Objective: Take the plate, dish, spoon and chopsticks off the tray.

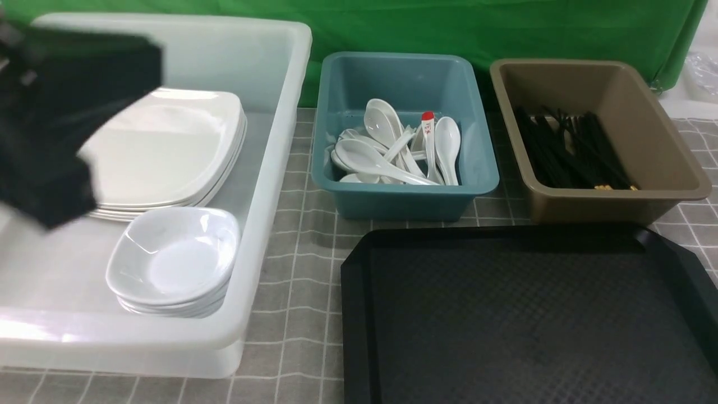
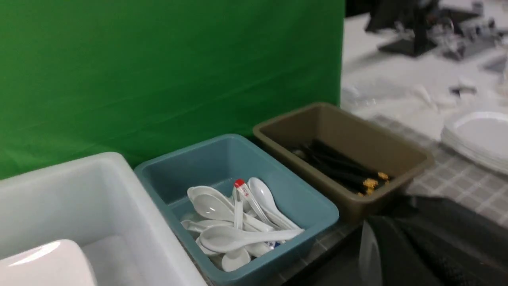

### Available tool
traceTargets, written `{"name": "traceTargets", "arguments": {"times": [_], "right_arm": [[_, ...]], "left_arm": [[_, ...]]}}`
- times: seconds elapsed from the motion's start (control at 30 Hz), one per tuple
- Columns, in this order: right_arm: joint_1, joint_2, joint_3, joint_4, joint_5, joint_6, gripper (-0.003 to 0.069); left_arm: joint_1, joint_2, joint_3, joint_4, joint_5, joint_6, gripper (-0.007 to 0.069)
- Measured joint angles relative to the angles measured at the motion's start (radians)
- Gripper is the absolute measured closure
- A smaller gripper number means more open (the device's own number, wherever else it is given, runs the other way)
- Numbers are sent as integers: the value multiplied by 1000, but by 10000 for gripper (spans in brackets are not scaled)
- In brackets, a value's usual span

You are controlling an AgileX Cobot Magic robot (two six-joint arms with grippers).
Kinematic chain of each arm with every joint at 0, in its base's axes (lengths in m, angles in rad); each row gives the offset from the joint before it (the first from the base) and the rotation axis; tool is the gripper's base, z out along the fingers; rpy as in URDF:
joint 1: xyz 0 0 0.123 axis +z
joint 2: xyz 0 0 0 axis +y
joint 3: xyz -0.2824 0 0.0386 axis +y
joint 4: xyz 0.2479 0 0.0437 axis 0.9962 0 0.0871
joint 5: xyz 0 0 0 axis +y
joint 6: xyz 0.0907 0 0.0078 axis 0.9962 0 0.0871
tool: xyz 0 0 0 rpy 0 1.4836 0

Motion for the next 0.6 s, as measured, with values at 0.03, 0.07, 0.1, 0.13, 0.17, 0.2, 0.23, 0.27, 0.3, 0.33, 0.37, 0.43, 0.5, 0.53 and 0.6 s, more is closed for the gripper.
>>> {"name": "traceTargets", "arguments": {"times": [0.03, 0.07, 0.1, 0.13, 0.17, 0.2, 0.23, 0.27, 0.3, 0.33, 0.37, 0.43, 0.5, 0.53, 0.6], "right_arm": [[0, -31, 38, -6, -12, 9, 631], [0, -152, 170, -61, -108, 88, 631], [0, -237, 300, -107, -189, 160, 631], [0, -291, 372, -145, -232, 201, 631], [0, -316, 406, -152, -242, 211, 631], [0, -388, 503, -195, -304, 273, 631], [0, -433, 561, -211, -334, 298, 631], [0, -495, 638, -225, -372, 321, 631], [0, -540, 692, -232, -399, 334, 631], [0, -580, 737, -237, -419, 347, 631], [0, -612, 772, -239, -431, 358, 631], [0, -651, 807, -242, -444, 369, 629], [0, -682, 828, -242, -456, 377, 622], [0, -688, 829, -242, -459, 378, 618], [0, -691, 829, -242, -465, 378, 613]], "left_arm": [[0, -7, 23, 0, -20, -7, 624], [0, -63, 103, 5, -91, -35, 624], [0, -98, 171, 7, -140, -51, 624], [0, -122, 224, 5, -194, -65, 624], [0, -122, 235, 5, -203, -68, 624], [0, -151, 304, 1, -261, -81, 624], [0, -162, 348, -6, -297, -89, 624], [0, -168, 388, -14, -331, -95, 624], [0, -171, 422, -23, -360, -98, 624], [0, -172, 447, -31, -382, -99, 624], [0, -173, 479, -39, -407, -99, 624], [0, -174, 511, -42, -436, -100, 622], [0, -175, 532, -30, -458, -101, 622], [0, -176, 537, -10, -461, -101, 622], [0, -176, 543, 45, -461, -101, 622]]}}
